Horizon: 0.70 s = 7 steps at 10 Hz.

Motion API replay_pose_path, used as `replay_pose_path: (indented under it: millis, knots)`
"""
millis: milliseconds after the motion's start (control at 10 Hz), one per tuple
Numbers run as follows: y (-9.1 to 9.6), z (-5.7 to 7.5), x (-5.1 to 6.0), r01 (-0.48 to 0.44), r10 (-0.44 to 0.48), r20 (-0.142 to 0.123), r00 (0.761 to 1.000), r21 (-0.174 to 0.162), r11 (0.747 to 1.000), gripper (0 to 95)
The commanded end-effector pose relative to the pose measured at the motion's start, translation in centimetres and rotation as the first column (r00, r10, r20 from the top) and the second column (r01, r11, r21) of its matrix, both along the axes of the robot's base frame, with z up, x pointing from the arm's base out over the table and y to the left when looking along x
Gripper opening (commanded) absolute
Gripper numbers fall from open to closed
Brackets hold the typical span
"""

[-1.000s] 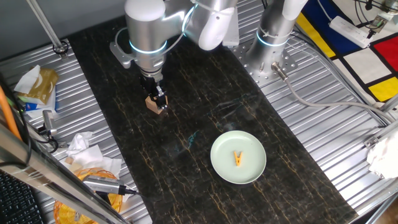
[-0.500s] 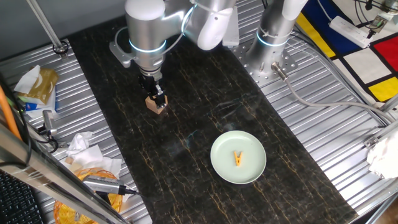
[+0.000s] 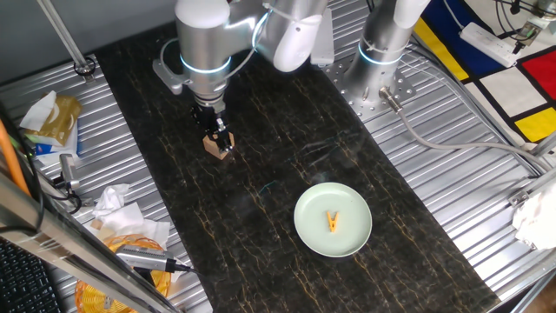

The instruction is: Approach and touch the side of the small block

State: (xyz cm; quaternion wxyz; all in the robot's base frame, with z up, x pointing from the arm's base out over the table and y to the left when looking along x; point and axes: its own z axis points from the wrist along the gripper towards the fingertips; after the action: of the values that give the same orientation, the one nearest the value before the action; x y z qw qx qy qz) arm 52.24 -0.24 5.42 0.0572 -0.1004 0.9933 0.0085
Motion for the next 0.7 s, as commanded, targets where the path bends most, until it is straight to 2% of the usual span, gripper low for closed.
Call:
replay_pose_path:
  millis: [100, 300, 700]
  knots:
    - [0.10, -0.07, 0.07, 0.031, -0.031, -0.011, 0.999, 0.049, 0.998, 95.0]
    - [0.23, -0.12, 0.03, 0.088, -0.086, -0.027, 0.996, 0.097, 0.991, 95.0]
    - [0.58, -0.19, -0.04, 0.140, -0.135, -0.041, 0.990, 0.127, 0.982, 95.0]
